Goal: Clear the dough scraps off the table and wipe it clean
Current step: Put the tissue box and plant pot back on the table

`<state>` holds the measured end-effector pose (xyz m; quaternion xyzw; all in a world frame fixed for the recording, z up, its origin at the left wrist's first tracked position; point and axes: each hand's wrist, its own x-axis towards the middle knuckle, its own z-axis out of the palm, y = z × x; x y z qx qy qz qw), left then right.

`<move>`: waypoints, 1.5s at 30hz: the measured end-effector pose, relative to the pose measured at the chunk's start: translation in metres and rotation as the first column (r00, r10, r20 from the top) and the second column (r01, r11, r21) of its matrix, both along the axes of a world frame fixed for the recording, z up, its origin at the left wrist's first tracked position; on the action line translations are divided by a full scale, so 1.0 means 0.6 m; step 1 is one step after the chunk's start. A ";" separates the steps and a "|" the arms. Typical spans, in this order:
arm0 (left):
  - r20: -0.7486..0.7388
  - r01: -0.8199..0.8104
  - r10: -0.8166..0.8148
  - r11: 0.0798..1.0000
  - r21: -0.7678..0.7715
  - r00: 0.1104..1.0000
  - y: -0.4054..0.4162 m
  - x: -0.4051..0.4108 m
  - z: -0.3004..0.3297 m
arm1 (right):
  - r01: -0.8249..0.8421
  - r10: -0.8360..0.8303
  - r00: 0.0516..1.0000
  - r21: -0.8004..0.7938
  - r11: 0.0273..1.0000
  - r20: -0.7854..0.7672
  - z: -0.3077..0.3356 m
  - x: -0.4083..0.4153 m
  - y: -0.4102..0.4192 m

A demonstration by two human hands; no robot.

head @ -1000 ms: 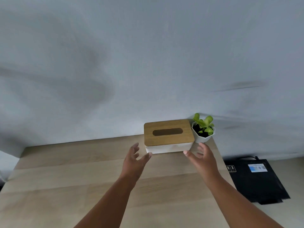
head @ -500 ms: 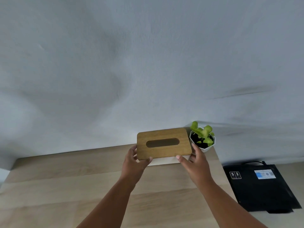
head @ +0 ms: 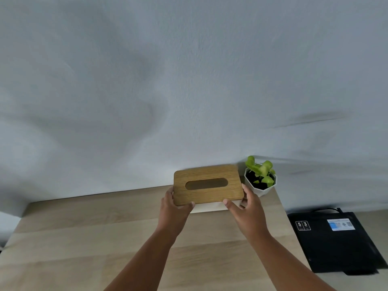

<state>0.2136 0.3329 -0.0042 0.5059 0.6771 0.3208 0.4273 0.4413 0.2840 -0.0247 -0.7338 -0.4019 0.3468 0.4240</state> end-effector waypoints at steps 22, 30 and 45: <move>-0.023 -0.127 0.126 0.991 -0.029 0.992 -0.090 -0.267 0.002 | -0.090 0.091 0.995 -0.034 0.995 0.032 0.016 -0.278 -0.062; -0.030 -0.138 0.137 0.990 -0.026 0.990 -0.075 -0.353 0.001 | -0.094 0.096 0.994 -0.035 0.995 0.048 0.024 -0.365 -0.049; -0.022 -0.091 0.090 0.996 -0.017 0.996 0.003 -0.440 -0.008 | -0.053 0.054 0.998 -0.026 0.998 0.019 0.004 -0.452 0.019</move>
